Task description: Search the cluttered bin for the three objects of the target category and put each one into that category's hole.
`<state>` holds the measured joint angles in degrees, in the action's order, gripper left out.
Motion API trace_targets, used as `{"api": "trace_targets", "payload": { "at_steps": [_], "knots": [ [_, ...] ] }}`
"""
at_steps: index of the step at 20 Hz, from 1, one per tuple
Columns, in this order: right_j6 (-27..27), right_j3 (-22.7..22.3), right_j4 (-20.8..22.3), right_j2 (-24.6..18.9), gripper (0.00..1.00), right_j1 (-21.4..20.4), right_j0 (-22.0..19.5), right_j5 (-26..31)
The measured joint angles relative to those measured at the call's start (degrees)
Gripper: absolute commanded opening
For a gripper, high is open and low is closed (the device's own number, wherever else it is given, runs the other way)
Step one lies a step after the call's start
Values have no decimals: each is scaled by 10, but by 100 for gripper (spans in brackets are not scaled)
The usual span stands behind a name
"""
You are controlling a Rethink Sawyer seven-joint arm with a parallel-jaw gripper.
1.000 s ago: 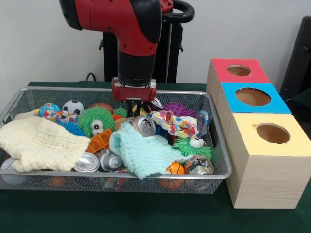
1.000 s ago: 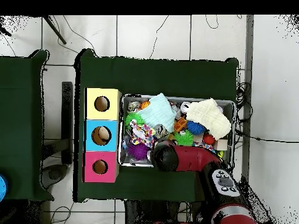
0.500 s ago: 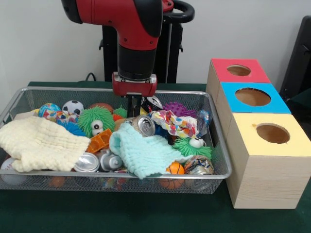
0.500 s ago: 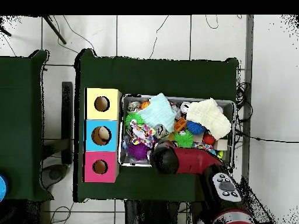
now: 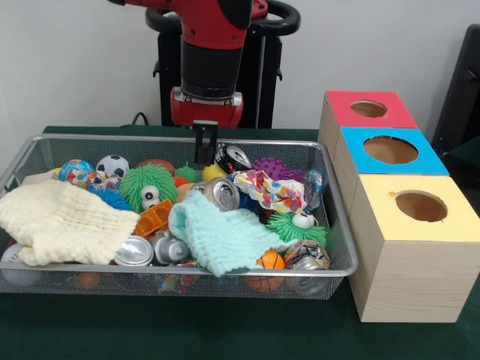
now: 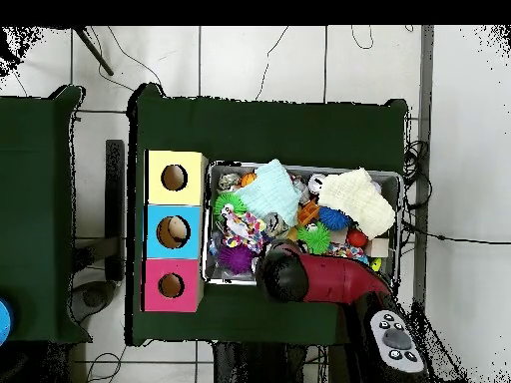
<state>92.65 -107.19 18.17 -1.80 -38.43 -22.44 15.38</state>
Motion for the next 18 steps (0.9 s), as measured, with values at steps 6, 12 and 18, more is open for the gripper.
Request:
{"api": "trace_targets", "payload": {
  "at_steps": [6,12,18],
  "knots": [
    [0,0,-14,0,0,-23,0,31],
    [0,0,-22,0,0,-28,0,45],
    [0,0,-28,0,0,-29,0,55]
  ]
}}
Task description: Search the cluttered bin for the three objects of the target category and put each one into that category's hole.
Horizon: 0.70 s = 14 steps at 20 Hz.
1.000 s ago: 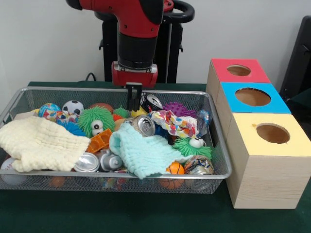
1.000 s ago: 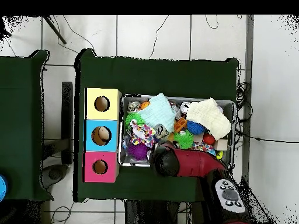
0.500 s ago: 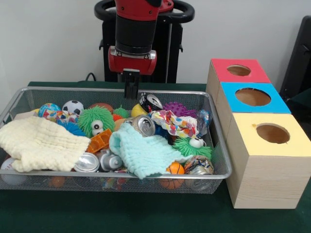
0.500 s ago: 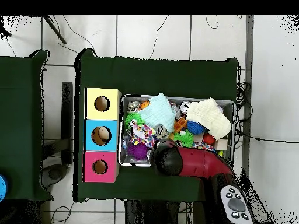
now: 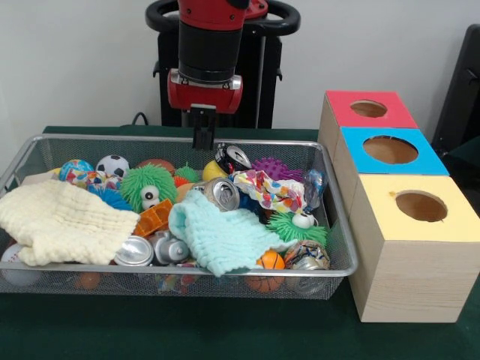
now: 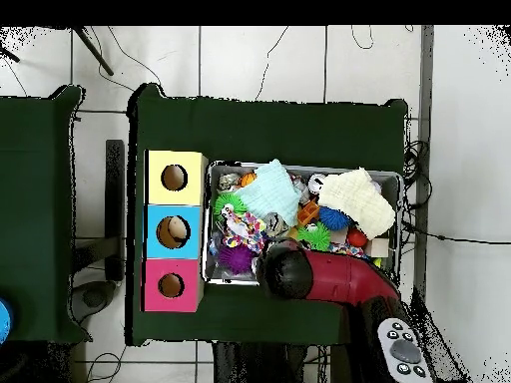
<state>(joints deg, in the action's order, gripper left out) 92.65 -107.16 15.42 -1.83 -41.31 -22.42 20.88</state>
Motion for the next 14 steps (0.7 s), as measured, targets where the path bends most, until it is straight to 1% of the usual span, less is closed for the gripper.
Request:
{"api": "trace_targets", "payload": {
  "at_steps": [6,14],
  "knots": [
    [0,8,0,0,0,0,1,10],
    [0,31,0,0,0,2,8,15]
  ]
}}
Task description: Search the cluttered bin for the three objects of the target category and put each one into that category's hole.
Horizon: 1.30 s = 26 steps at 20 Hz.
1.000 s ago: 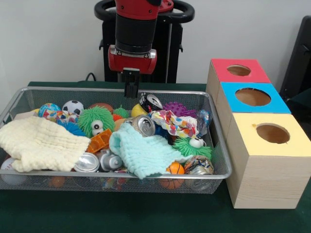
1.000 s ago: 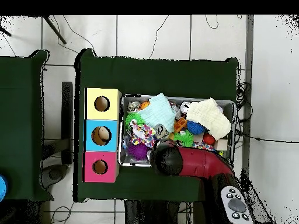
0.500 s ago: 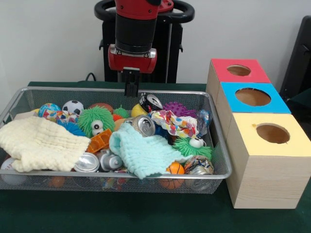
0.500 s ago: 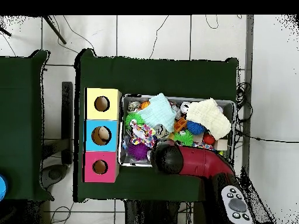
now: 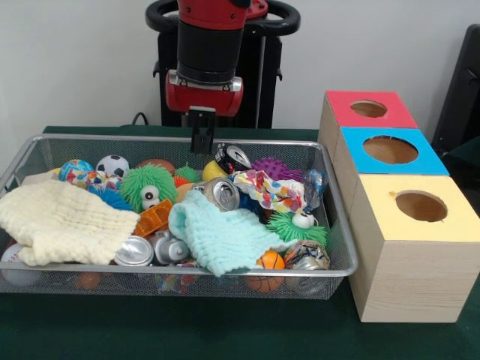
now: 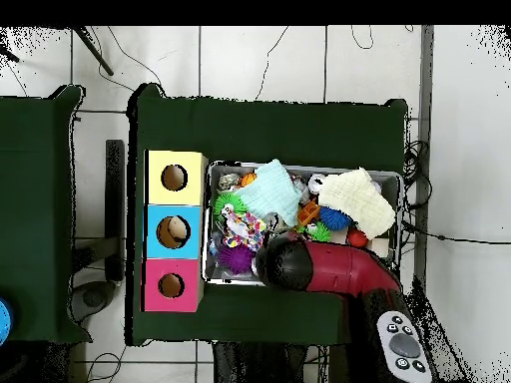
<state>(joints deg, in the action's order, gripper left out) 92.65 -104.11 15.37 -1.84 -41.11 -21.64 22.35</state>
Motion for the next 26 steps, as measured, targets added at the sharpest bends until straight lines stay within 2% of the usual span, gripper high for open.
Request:
{"api": "trace_targets", "payload": {
  "at_steps": [10,26],
  "knots": [
    [0,29,-1,0,0,15,1,8],
    [0,44,-4,0,0,15,3,26]
  ]
}}
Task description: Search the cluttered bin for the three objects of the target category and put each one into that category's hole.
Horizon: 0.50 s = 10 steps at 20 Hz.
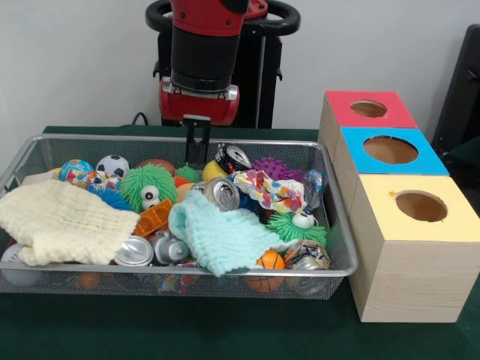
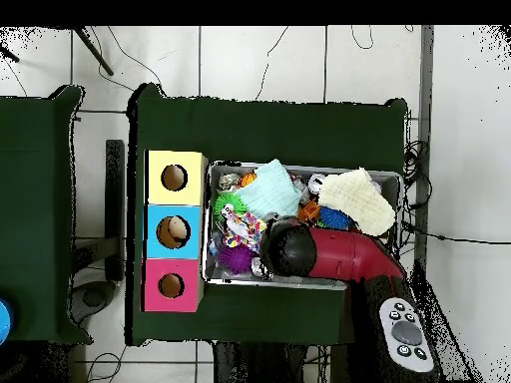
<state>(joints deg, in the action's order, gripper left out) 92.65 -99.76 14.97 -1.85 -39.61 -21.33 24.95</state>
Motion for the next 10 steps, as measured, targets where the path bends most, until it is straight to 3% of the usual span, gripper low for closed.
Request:
{"api": "trace_targets", "payload": {
  "at_steps": [10],
  "knots": [
    [0,36,-1,0,0,9,5,30]
  ]
}}
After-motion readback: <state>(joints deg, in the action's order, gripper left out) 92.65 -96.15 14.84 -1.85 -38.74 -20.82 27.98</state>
